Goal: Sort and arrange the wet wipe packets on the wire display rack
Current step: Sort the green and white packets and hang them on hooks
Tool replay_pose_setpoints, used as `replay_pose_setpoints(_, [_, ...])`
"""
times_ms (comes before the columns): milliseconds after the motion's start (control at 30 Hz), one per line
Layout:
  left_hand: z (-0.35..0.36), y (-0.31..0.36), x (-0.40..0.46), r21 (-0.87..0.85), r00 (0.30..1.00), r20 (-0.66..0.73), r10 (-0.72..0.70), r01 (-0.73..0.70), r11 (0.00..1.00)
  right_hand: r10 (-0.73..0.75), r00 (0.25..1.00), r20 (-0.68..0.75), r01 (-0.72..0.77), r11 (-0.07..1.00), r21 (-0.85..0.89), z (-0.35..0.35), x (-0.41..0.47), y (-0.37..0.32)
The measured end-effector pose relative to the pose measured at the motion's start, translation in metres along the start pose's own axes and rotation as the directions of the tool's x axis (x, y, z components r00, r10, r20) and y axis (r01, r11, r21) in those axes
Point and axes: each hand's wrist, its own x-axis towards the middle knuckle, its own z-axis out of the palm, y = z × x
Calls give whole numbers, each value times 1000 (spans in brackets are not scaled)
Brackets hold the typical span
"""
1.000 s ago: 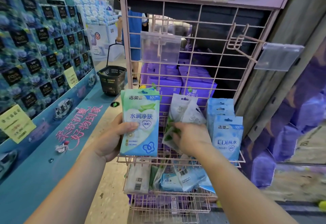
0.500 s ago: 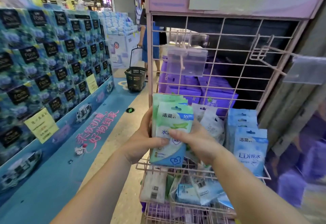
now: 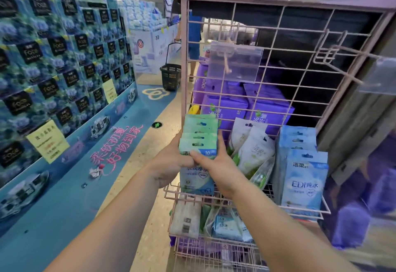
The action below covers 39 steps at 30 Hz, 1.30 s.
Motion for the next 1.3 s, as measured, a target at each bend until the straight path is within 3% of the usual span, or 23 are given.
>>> replay_pose_setpoints(133, [2,-2,0,15,999,21,36,-36,999,-35,997,-74,30,998,-61,4,1,2])
replay_pose_setpoints(267, [-3,-3,1,127,1000,-15,-13,15,992,-45,993,-108,24,983,-183,5,1,2])
replay_pose_setpoints(400, [-5,-3,-10,233,993,-100,-60,82,969,-7,994,-110,-17,976,-218,3,-12,-10])
replay_pose_setpoints(467, [-2,-6,-21,241,976,-207,-69,119,963,-34,986,-164,1,980,-201,-3,-30,-19])
replay_pose_setpoints(533, [11,-1,-38,305,885,-455,102,47,951,-115,957,-267,79,987,-143,-15,-56,-25])
replay_pose_setpoints(567, [22,2,-48,384,789,-553,268,-44,922,-159,929,-334,129,985,-111,-23,-70,-27])
replay_pose_setpoints(600, [35,6,-57,468,691,-584,425,-141,873,-191,890,-415,169,982,-88,-33,-82,-26])
replay_pose_setpoints(633, [49,9,-63,527,648,-550,526,-219,821,-200,845,-496,191,979,-70,-43,-91,-24])
replay_pose_setpoints(667, [64,13,-67,545,673,-477,566,-279,791,-186,804,-565,193,980,-49,-52,-96,-20])
replay_pose_setpoints(700, [78,12,-67,554,745,-372,554,-301,776,-167,776,-608,187,982,-32,-59,-100,-15])
replay_pose_setpoints(800, [113,0,-50,683,925,-79,370,-220,696,-108,757,-645,127,992,-16,-74,-106,-7])
replay_pose_setpoints(1000, [150,-27,6,908,990,-74,123,16,420,-26,830,-558,-32,995,-94,-90,-106,1])
replay_pose_setpoints(1067, [154,-28,15,916,992,-108,63,75,394,-5,856,-517,-66,991,-118,-94,-107,-2])
replay_pose_setpoints(1167, [143,-26,14,862,982,-187,37,146,485,19,888,-460,-110,979,-173,-100,-110,-6])
replay_pose_setpoints(1300, [124,-23,1,554,954,-300,19,158,818,54,908,-415,-160,961,-224,-103,-108,-11])
